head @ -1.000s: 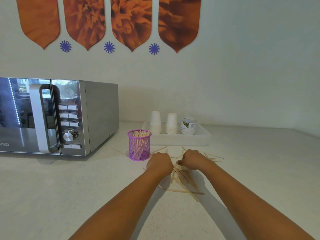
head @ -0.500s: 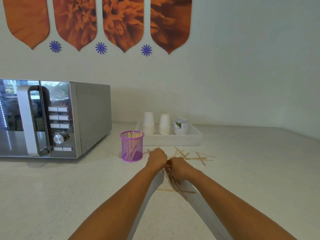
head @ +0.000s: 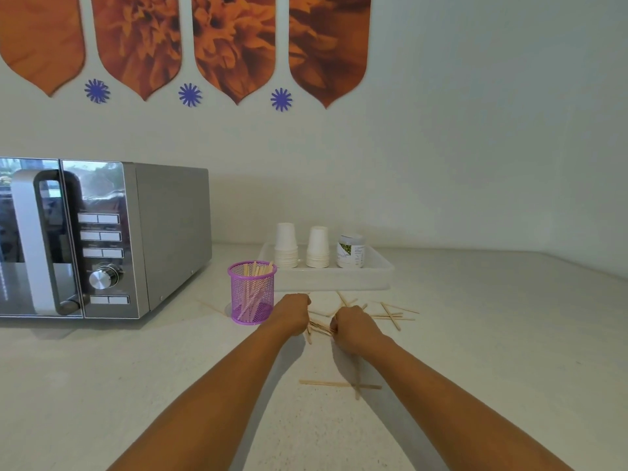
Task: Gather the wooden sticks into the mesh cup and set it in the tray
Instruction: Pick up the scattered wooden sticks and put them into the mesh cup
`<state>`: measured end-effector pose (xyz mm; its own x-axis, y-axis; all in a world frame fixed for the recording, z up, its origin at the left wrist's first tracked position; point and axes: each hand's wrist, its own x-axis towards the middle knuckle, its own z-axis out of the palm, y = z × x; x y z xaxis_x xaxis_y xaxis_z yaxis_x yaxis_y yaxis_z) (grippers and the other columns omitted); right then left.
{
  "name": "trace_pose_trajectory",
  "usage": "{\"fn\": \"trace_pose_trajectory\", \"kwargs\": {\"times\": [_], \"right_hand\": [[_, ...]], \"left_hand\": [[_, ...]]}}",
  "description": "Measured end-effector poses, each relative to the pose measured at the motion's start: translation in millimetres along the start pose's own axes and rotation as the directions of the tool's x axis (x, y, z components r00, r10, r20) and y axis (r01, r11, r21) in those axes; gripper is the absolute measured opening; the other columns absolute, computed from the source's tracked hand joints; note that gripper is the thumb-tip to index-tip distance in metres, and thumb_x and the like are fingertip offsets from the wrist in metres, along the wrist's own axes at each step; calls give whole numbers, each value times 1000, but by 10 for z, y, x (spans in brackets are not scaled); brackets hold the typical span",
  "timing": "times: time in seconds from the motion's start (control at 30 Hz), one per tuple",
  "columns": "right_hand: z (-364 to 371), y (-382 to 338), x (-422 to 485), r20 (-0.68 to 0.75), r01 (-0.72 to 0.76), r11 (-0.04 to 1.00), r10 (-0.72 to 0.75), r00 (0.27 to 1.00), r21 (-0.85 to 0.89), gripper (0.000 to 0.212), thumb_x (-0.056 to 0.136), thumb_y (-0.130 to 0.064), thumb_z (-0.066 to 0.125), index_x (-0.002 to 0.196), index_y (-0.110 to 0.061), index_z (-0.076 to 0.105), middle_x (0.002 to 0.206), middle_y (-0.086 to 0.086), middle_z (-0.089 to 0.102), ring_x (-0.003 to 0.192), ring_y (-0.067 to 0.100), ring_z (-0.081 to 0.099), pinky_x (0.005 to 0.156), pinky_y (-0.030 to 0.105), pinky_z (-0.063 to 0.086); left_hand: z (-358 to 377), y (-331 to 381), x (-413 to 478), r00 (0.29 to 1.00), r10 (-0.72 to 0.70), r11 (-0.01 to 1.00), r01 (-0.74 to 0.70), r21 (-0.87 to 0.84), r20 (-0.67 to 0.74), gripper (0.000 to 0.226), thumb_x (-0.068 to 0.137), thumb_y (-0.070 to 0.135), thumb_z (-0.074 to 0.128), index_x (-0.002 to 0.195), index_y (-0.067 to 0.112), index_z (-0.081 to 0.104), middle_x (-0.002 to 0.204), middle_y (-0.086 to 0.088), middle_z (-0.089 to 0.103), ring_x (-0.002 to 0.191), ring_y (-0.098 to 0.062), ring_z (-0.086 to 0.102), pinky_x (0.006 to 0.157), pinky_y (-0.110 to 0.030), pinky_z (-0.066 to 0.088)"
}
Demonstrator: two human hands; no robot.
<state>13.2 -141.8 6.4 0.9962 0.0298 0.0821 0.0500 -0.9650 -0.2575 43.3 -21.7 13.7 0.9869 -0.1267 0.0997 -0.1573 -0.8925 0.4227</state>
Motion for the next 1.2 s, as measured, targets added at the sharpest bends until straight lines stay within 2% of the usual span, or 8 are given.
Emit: {"fn": "trace_pose_trajectory", "kwargs": {"times": [0.27,0.43,0.53,0.63,0.8,0.97,1.07,1.2], "right_hand": [[-59,137,103,-71,10,1000,-12,997,-28,34,90,3,47,118,-4,64,121,17,63,113,29,61,90,30,50],[-99,171,133,-34,-20,999,21,999,39,31,85,-8,63,115,-1,66,120,15,65,112,27,62,92,32,51],[-115,166,112,65,-24,1000,23,998,6,49,85,-27,65,127,-4,56,130,13,59,120,26,56,98,31,47],[-99,129,108,88,-12,996,20,996,-86,41,91,-27,57,124,-2,55,130,15,58,120,28,55,95,32,47],[-114,63,47,-5,28,986,-29,1000,-166,30,95,-1,42,121,2,55,128,19,55,118,30,56,95,32,46],[-149,9,23,-26,77,970,-85,996,-232,28,92,4,44,117,2,58,124,20,56,118,30,56,95,32,45],[-154,9,24,-22,94,962,-103,994,-256,18,90,6,45,95,-1,61,98,20,58,116,31,56,94,32,45],[-166,-24,14,-26,108,965,-118,993,-240,23,90,3,50,110,1,61,100,17,59,114,30,58,93,32,46]], "left_hand": [[78,31,347,968,-33,997,15,75,247,65,75,33,60,134,10,47,141,-12,47,131,-32,43,109,-43,38],[-24,98,259,955,-62,998,56,30,290,61,83,18,56,140,5,39,149,-12,37,135,-28,36,100,-36,34],[7,32,361,952,-50,997,28,77,301,30,82,18,57,111,12,55,133,-13,52,105,-21,44,83,-29,34],[8,17,426,961,-31,993,-3,121,275,6,81,17,59,76,15,57,87,-2,58,92,-19,49,69,-23,39],[17,41,433,980,11,980,-50,193,198,43,88,6,58,131,2,53,133,-14,57,120,-27,56,100,-31,47],[73,79,429,996,62,974,-75,215,70,34,92,5,51,124,1,59,128,-17,61,116,-30,59,99,-33,47],[91,110,421,998,59,971,-60,233,10,31,93,6,52,122,1,61,125,-18,62,114,-31,61,98,-33,48],[115,125,411,998,40,966,-28,258,-42,31,92,2,52,122,2,60,126,-16,61,114,-28,62,98,-31,48]]}}
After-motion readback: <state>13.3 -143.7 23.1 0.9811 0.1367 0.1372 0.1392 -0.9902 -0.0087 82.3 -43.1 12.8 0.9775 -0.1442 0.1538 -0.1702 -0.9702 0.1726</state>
